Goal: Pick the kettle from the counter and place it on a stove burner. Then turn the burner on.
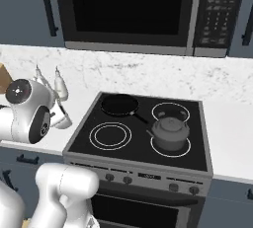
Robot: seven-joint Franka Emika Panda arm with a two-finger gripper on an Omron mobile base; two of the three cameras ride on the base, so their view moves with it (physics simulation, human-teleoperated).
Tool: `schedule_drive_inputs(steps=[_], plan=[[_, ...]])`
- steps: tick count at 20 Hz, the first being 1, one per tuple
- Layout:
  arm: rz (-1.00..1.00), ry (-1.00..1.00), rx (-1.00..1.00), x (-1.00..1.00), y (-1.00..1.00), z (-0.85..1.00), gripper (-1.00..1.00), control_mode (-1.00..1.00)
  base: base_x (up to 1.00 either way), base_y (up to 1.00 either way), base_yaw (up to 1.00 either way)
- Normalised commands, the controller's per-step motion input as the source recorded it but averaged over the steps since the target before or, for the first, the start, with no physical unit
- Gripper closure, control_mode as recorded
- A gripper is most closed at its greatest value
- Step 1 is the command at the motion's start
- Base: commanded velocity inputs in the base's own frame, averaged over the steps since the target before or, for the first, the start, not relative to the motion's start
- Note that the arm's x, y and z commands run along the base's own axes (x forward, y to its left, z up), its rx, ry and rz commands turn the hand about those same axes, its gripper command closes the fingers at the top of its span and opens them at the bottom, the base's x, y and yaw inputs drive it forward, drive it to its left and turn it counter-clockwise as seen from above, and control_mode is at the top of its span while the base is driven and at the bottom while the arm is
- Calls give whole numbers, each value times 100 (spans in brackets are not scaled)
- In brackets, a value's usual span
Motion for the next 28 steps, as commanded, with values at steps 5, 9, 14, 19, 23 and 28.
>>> schedule_drive_inputs(steps=[5, 9, 14, 19, 23, 28], plan=[[0, 0, 0, 0, 0, 0, -100, 100, 0, 74, 0], [0, 0, 0, 0, 0, 0, -100, 100, 0, 17, 0], [0, 0, 0, -6, -45, 0, -100, -100, 0, 0, 0], [-3, 0, 1, -22, -100, -6, -100, -100, 0, 0, 0], [-9, 0, 11, -41, -100, -20, -100, -100, 0, 0, 0], [-28, -4, 22, -54, -100, -54, -100, -100, 0, 0, 0]])
